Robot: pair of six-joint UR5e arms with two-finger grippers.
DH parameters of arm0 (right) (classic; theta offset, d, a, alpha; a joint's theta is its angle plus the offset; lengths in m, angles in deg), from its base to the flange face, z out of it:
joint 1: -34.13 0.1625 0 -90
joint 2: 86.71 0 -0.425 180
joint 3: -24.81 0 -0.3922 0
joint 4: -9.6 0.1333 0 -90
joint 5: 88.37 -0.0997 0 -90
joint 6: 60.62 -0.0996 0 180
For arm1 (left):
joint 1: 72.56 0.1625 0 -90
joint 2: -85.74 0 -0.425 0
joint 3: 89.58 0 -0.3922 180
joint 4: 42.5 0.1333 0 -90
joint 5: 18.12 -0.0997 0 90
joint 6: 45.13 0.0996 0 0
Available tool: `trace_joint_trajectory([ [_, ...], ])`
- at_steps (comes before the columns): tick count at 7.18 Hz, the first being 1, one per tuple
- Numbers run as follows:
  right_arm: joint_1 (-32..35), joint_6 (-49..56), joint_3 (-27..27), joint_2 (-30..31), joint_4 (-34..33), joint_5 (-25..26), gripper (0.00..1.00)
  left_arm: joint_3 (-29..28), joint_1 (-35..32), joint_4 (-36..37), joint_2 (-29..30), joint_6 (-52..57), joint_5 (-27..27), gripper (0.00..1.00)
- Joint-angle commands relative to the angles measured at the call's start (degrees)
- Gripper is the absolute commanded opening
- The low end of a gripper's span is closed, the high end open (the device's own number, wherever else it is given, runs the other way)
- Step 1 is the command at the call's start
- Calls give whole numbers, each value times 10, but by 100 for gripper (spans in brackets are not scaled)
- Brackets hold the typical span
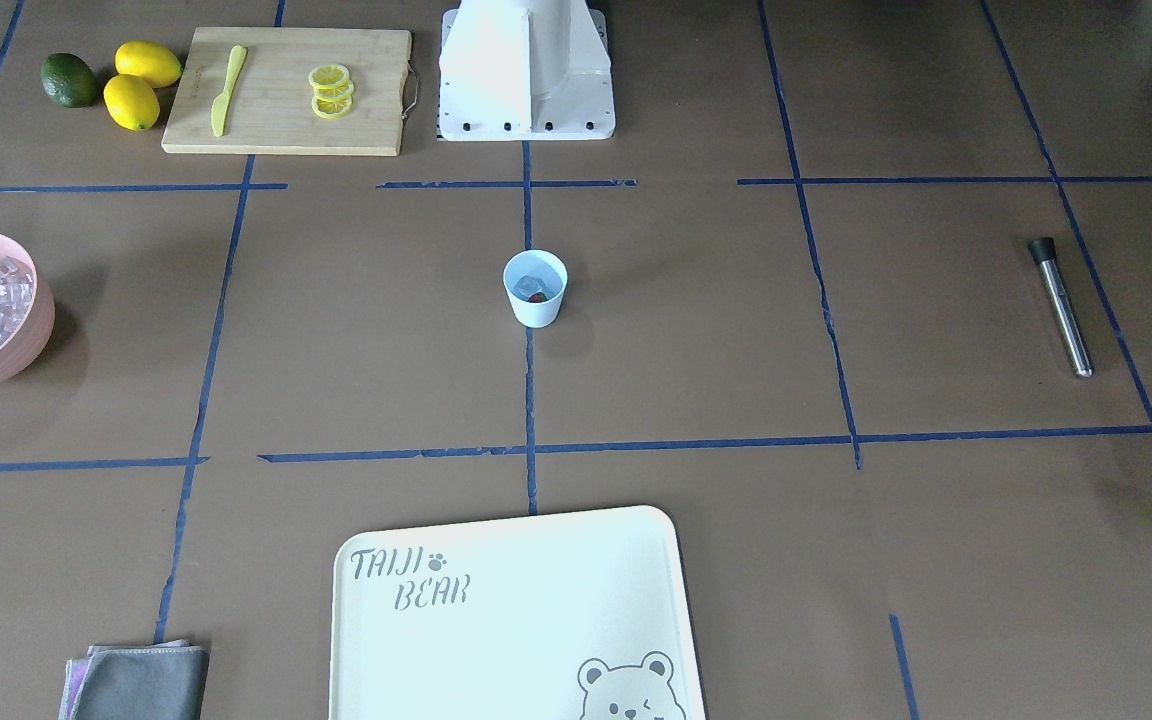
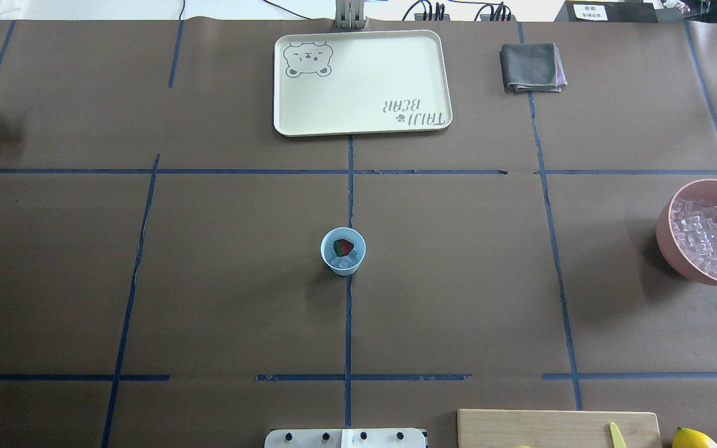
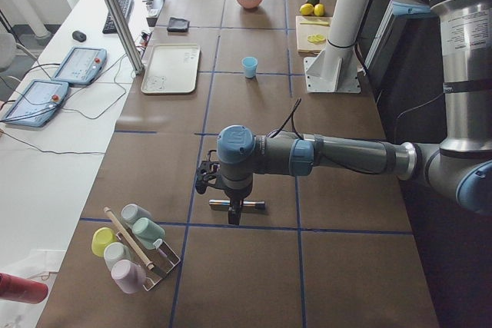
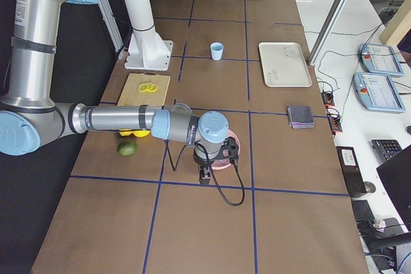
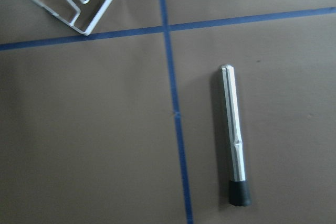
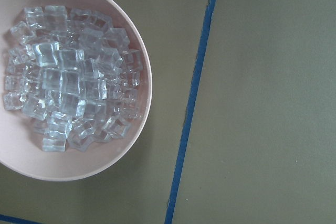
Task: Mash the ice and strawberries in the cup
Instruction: 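Lower the pestle onto the table with the left gripper and release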
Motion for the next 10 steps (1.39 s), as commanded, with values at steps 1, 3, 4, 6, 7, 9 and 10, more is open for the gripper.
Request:
trace_joint_trajectory([
  [1, 17, 13, 19, 9, 1, -6, 99, -5, 3, 2, 8, -79, -4, 100],
  [3, 18, 14, 44, 28, 9, 12, 99, -4, 12, 36, 27, -82, 36, 100],
  [4, 18, 14, 50, 31, 8, 12, 99, -11, 23, 57, 51, -80, 35, 100],
  [6, 18, 13, 46, 34, 8, 12, 99, -16, 31, 54, 58, -74, 25, 100],
  [7, 18, 13, 44, 34, 8, 11, 99, -5, 33, 58, 59, -73, 25, 100],
  [9, 18, 11, 44, 29, 9, 10, 99, -4, 33, 61, 57, -20, 23, 100],
  [10, 18, 12, 44, 27, 9, 11, 99, -6, 33, 62, 52, -11, 23, 100],
])
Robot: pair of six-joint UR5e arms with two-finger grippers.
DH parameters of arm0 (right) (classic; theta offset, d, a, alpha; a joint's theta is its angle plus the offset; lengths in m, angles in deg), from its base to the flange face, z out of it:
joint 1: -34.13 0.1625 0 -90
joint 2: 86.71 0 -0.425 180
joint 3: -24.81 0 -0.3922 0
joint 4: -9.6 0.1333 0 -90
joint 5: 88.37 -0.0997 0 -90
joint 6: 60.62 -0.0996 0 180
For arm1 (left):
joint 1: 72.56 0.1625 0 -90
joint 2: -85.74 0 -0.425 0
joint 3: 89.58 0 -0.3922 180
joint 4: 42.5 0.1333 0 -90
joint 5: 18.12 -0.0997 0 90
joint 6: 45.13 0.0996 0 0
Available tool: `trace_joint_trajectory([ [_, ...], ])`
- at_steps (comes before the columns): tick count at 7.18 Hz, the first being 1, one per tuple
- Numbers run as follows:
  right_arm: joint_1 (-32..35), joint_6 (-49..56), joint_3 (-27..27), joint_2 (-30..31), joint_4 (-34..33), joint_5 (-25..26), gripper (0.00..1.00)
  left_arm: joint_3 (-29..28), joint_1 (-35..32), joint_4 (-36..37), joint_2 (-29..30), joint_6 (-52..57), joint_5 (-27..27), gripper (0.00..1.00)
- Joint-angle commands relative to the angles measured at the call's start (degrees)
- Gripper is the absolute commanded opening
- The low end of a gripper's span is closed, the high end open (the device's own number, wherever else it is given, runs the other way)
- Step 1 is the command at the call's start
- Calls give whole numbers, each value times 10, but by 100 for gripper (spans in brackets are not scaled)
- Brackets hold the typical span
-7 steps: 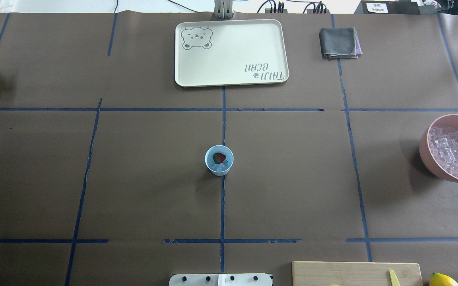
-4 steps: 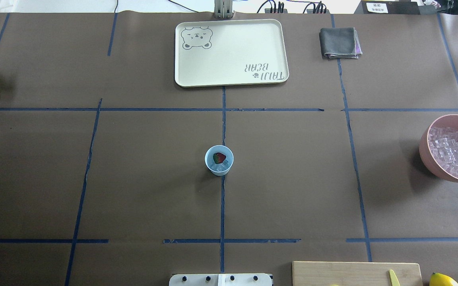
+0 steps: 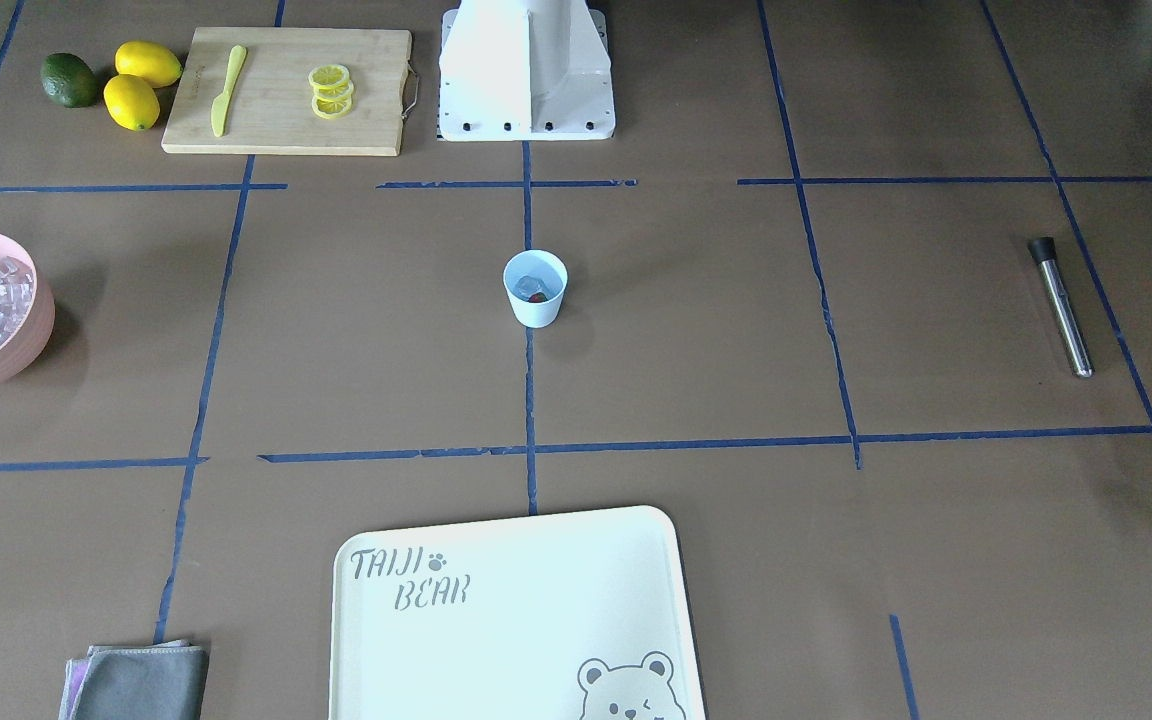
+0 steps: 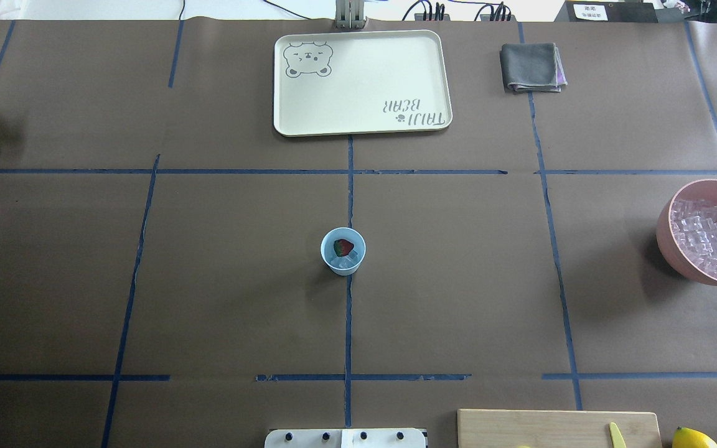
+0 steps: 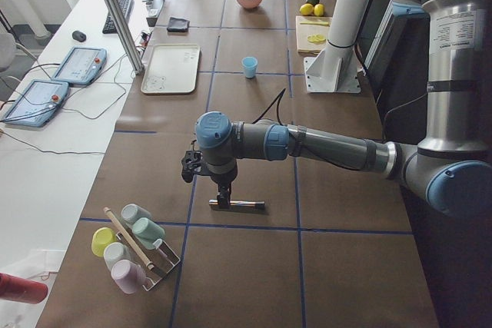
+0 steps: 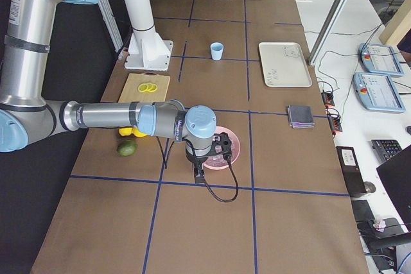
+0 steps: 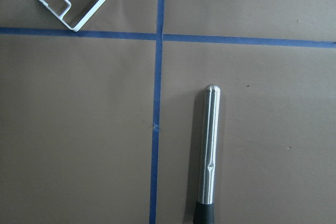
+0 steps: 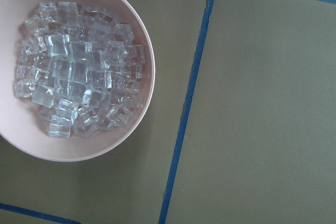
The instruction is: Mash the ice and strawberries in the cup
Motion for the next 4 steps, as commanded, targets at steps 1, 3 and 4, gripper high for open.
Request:
trace_joint_trajectory([
  [1, -1, -1, -1, -5, 0, 2, 99, 6, 1, 31, -2, 23, 0, 100],
  [3, -1, -1, -5, -4, 0, 3, 99, 35, 0, 55, -9, 23, -1, 100],
  [4, -1, 1, -15, -4, 0, 3, 99, 32, 0, 55, -21, 23, -1, 100],
])
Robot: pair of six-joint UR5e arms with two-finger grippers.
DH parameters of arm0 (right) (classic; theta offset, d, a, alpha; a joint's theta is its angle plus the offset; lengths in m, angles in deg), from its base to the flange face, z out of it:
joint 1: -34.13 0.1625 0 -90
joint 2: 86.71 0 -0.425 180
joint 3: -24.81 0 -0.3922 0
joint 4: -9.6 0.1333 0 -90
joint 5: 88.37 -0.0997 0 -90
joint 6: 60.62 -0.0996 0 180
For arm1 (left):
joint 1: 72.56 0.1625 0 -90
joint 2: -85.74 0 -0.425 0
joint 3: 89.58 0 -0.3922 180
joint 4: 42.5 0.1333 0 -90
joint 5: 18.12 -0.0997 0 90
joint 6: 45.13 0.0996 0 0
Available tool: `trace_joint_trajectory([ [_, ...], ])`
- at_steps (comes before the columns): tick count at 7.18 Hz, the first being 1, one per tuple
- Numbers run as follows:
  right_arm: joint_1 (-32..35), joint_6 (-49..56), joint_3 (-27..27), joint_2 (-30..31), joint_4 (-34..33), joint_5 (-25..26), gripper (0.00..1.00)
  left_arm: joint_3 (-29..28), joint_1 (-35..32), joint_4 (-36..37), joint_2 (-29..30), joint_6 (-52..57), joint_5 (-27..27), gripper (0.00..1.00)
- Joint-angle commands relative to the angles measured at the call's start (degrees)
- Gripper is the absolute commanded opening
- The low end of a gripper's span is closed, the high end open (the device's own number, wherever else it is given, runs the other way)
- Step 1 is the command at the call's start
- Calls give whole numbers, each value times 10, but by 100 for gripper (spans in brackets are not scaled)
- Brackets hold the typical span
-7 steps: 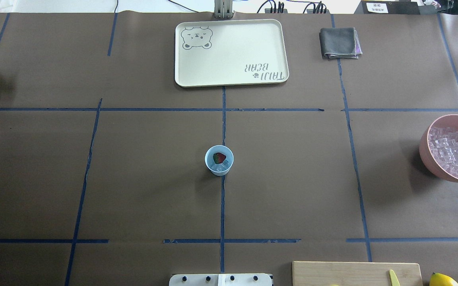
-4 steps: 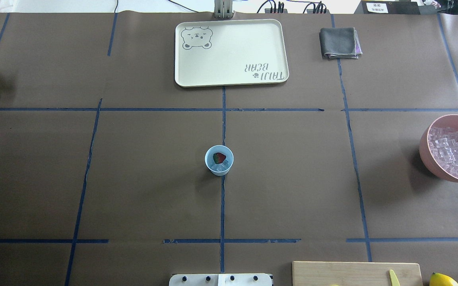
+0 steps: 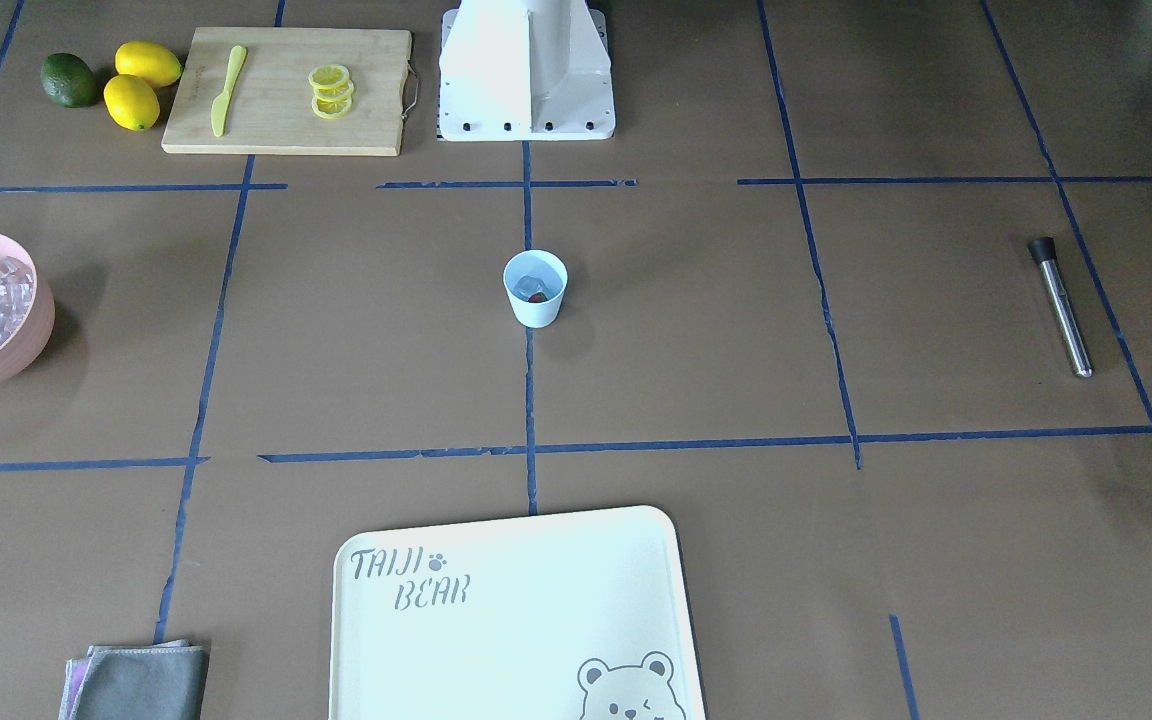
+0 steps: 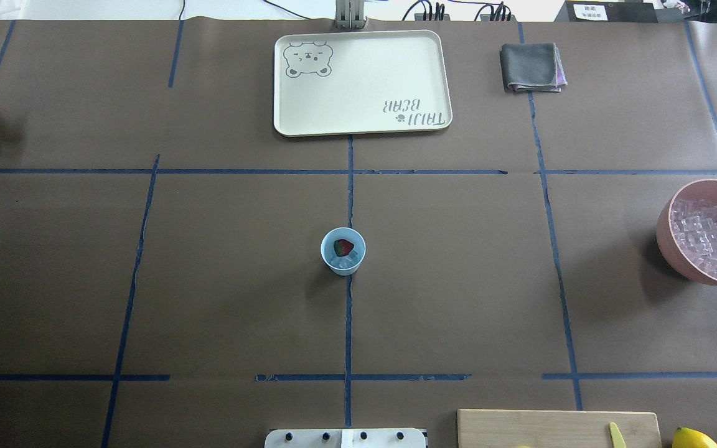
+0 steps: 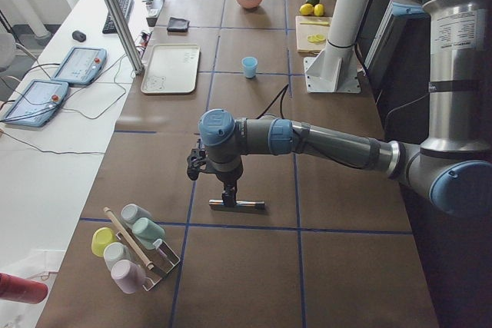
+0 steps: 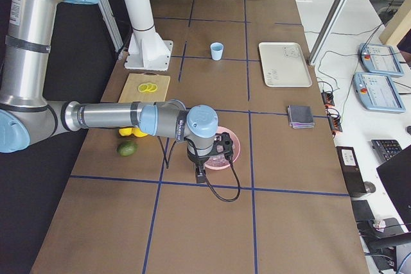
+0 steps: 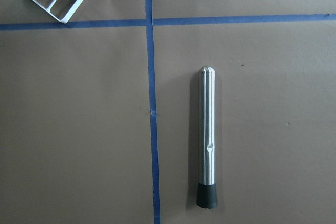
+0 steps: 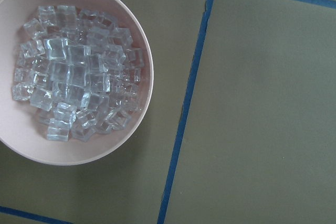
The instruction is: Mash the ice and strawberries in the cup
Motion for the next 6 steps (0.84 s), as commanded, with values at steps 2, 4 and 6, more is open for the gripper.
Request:
trace_joint_trajectory([
  [2, 0, 1, -9, 0, 3, -1, 99, 6, -1, -33, -15, 0, -4, 100],
  [4, 0, 1, -9, 0, 4, -2, 99, 5, -1, -34, -10, -5, -17, 100],
  [6, 0, 0, -9, 0, 12, -1, 99, 19, 0, -33, -14, -3, -22, 100],
])
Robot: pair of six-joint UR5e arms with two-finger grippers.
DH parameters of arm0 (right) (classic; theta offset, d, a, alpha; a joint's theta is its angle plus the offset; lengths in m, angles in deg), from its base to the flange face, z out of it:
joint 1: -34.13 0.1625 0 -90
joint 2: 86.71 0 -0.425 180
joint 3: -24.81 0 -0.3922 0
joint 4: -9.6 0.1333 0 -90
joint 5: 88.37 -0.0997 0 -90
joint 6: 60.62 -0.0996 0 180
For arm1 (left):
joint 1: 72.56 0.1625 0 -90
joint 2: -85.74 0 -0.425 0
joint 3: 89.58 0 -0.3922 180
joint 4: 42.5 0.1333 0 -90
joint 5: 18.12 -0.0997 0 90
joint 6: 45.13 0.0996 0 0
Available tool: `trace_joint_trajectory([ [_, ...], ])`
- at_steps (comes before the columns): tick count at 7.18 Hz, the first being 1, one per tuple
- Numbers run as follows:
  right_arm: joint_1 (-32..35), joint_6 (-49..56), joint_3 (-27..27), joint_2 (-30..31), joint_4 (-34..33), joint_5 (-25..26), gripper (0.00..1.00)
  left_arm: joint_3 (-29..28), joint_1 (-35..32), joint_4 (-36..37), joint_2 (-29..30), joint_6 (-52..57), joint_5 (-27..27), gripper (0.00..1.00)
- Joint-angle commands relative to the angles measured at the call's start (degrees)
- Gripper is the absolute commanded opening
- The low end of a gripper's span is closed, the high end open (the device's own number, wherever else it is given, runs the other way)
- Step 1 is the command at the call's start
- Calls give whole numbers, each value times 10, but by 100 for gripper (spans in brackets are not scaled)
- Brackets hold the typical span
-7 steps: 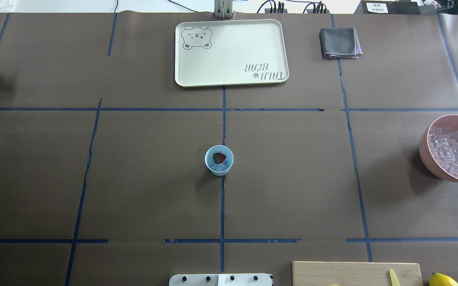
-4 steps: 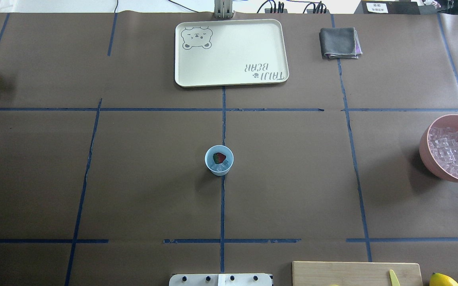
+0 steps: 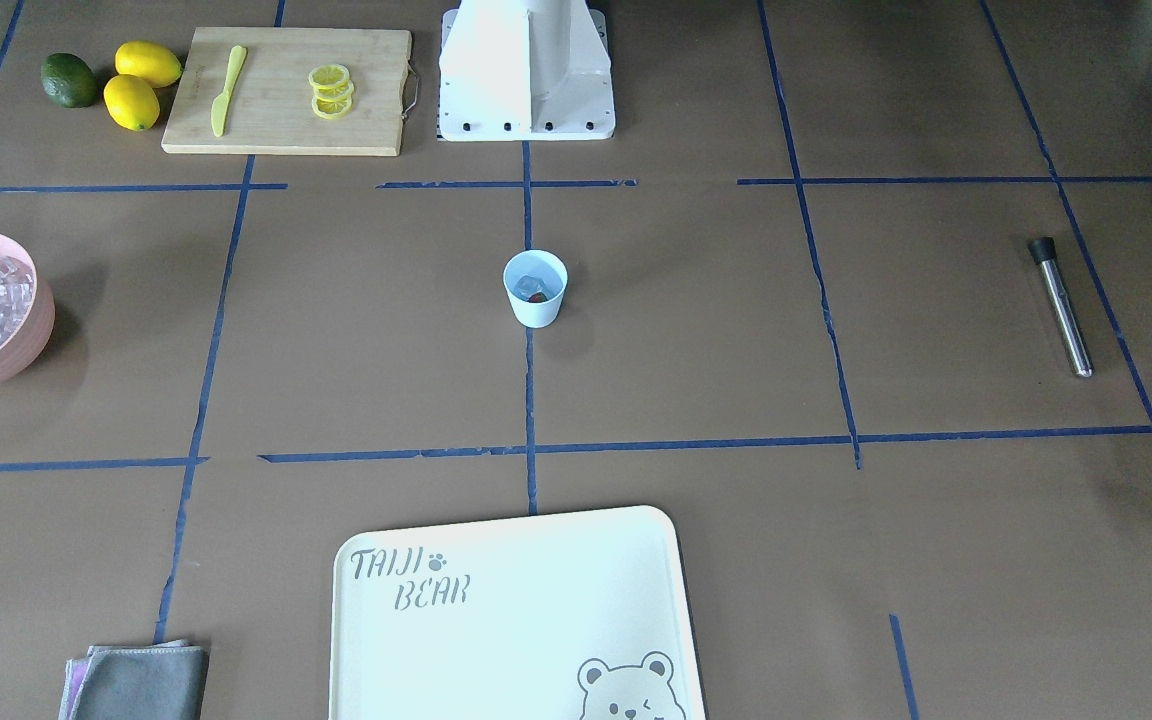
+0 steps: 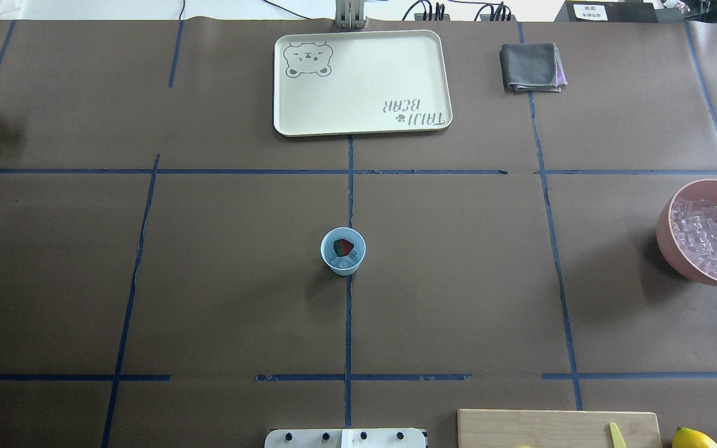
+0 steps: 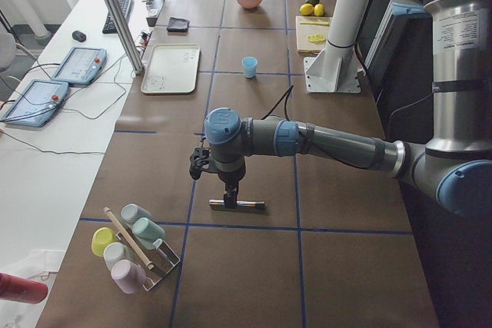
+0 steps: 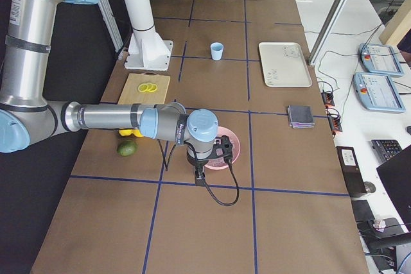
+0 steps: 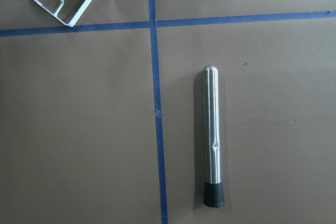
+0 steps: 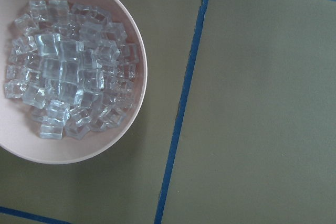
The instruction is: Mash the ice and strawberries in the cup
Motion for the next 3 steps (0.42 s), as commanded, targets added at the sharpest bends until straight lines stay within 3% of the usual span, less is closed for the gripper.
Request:
trace_joint_trajectory([
  [1, 0, -1, 0, 2, 5, 0, 99, 10, 0, 0, -1, 1, -4, 100],
  [3, 0, -6, 1, -1, 6, -1, 99, 32, 0, 0, 1, 3, -6, 100],
])
